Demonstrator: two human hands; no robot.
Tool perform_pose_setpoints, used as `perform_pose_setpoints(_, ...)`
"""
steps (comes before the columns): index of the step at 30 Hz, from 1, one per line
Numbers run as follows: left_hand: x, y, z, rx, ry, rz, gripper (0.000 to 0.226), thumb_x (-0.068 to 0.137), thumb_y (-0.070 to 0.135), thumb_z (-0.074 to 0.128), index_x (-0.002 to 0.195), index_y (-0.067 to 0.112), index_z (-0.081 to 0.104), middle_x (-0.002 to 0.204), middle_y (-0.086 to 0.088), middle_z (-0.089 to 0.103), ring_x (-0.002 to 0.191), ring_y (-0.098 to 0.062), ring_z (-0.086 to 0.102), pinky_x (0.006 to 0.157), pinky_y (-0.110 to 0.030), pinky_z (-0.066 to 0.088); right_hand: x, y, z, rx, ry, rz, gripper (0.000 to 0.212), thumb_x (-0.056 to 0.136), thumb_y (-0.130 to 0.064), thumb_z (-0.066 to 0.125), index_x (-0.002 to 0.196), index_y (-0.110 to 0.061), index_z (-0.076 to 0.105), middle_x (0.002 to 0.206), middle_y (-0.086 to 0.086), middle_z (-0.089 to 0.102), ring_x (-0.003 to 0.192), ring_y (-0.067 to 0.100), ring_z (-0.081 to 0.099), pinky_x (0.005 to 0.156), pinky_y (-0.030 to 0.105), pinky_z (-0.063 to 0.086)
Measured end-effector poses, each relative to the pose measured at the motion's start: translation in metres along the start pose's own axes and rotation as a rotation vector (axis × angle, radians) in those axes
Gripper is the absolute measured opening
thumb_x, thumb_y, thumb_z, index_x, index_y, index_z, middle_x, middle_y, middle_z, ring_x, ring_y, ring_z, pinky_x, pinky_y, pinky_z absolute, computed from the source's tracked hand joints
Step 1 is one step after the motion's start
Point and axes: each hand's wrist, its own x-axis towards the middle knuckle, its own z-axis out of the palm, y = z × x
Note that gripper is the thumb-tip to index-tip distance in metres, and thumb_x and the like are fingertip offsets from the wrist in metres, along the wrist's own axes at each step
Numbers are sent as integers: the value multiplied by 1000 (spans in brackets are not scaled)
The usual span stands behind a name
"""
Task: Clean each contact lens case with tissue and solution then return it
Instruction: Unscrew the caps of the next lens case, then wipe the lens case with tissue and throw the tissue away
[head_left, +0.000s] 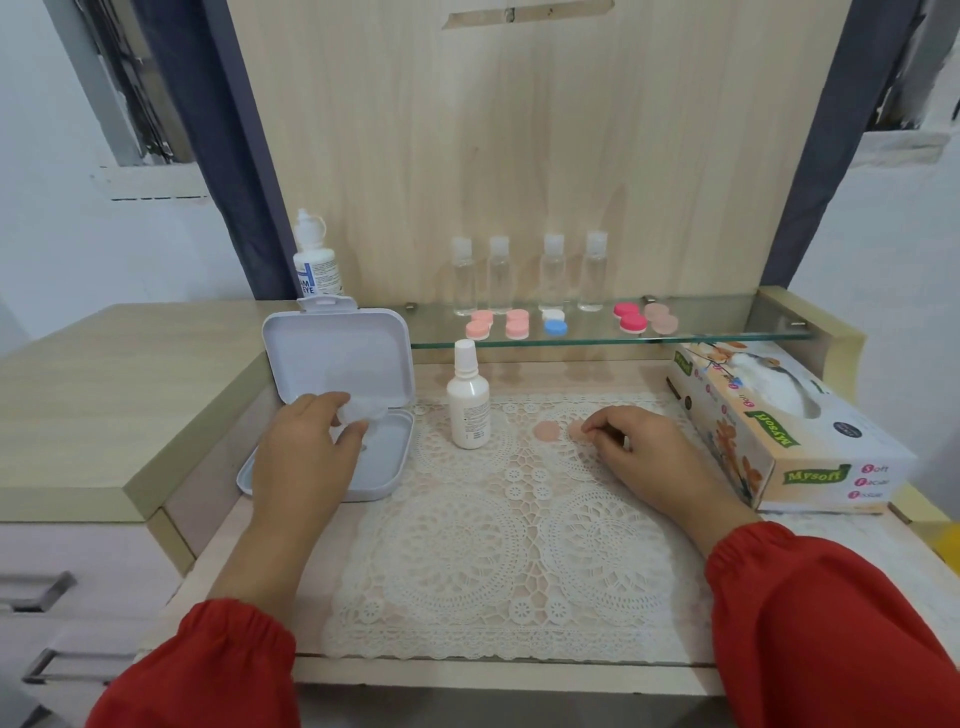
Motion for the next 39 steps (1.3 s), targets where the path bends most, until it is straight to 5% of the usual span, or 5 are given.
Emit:
perform_pose_setpoints(4, -12, 47, -2, -211, 33, 30, 26, 84, 17, 70, 109, 9, 65, 89, 5, 59, 79, -14, 51, 73, -27, 39, 1, 0, -1, 25, 10, 13, 14, 93, -17, 57, 95, -26, 68, 88, -25, 59, 80, -10, 52, 71, 11, 38)
perform_pose_setpoints(19, -29, 116, 79, -364, -521, 9, 36, 82, 33, 71, 115, 19, 68, 101, 7, 55, 109, -17, 50, 97, -34, 43, 1, 5, -2, 26, 68, 42, 16, 93, -19, 55, 96, -29, 68, 83, -22, 57, 77, -6, 53, 67, 16, 39)
perform_pose_setpoints(28, -31, 108, 79, -366, -567, 34, 34, 79, 30, 75, 108, 13, 70, 106, 2, 58, 110, -18, 48, 97, -30, 40, -4, -1, -4, -6, 129, -10, 17, 94, -17, 55, 101, -23, 69, 92, -15, 63, 84, 3, 56, 75, 24, 47)
perform_pose_setpoints(33, -34, 108, 76, -405, -523, 25, 41, 88, 36, 65, 124, 16, 63, 107, 5, 56, 111, -15, 48, 99, -31, 40, 2, -11, -16, -233, 382, -282, 11, 86, -4, 65, 95, -8, 70, 86, 4, 68, 75, 22, 64, 65, 32, 53)
perform_pose_setpoints(39, -34, 108, 76, -407, -521, 35, 36, 92, 34, 60, 125, 19, 62, 106, 6, 57, 111, -12, 48, 100, -28, 39, 17, -5, -69, -244, 545, 138, 22, 90, -3, 52, 103, -2, 69, 103, 17, 62, 94, 33, 56, 79, 38, 45)
